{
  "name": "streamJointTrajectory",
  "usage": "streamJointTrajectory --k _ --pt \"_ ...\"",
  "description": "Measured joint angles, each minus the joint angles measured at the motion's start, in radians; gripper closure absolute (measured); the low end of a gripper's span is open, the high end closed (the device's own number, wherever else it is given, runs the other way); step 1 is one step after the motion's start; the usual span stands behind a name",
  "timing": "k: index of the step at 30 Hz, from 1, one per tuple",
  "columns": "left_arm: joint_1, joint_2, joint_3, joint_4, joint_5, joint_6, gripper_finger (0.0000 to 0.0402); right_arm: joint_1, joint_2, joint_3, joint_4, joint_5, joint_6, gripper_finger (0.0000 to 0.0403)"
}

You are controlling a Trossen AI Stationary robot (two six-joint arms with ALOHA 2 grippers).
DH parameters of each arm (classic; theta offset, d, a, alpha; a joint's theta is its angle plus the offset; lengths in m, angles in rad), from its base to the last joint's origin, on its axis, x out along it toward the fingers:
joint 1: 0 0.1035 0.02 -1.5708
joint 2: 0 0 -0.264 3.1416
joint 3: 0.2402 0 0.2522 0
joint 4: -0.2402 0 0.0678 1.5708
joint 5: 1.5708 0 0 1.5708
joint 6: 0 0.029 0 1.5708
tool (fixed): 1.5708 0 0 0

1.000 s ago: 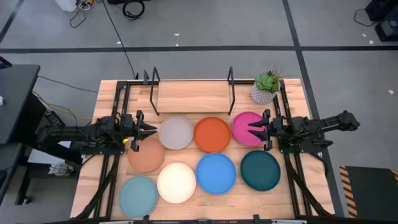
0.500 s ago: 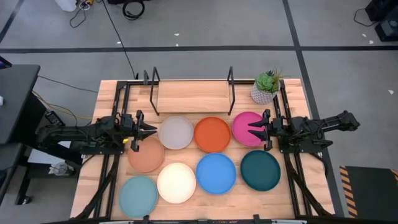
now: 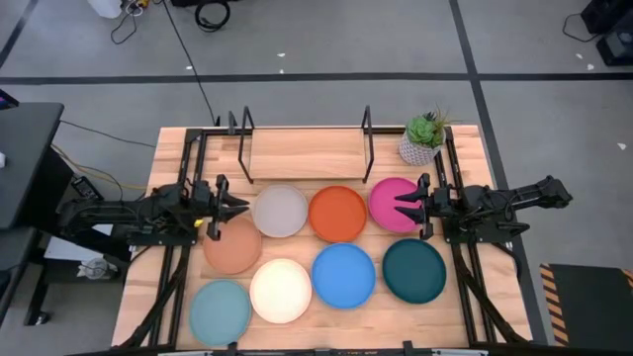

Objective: Place and stack plates onto a shelf
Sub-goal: Put the orange plate on the shelf

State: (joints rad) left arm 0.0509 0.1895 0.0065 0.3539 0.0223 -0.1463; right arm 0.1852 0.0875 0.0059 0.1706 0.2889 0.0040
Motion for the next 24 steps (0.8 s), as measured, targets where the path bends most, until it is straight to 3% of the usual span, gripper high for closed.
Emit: streamJointTrajectory --k 4,10,14,19,24 --pt "0.0 0.0 0.0 0.035 0.0 -0.008 0.0333 0.0 0.0 0.0 0.082 0.029 0.007 0.0264" --pt "0.0 0.0 0.0 0.064 0.0 -0.012 0.0333 -0.001 0.006 0.0 0.19 0.013 0.176 0.0264" --pt "0.0 0.0 0.0 0.077 0.001 -0.026 0.0333 -0.003 0.049 0.0 0.179 0.126 0.244 0.0264" --pt "0.0 0.0 0.0 0.103 0.0 -0.026 0.0333 -0.002 0.163 0.005 0.157 0.076 0.341 0.0264" --pt "0.0 0.0 0.0 0.126 0.0 -0.024 0.0333 -0.003 0.371 0.064 0.076 0.08 0.346 0.0264"
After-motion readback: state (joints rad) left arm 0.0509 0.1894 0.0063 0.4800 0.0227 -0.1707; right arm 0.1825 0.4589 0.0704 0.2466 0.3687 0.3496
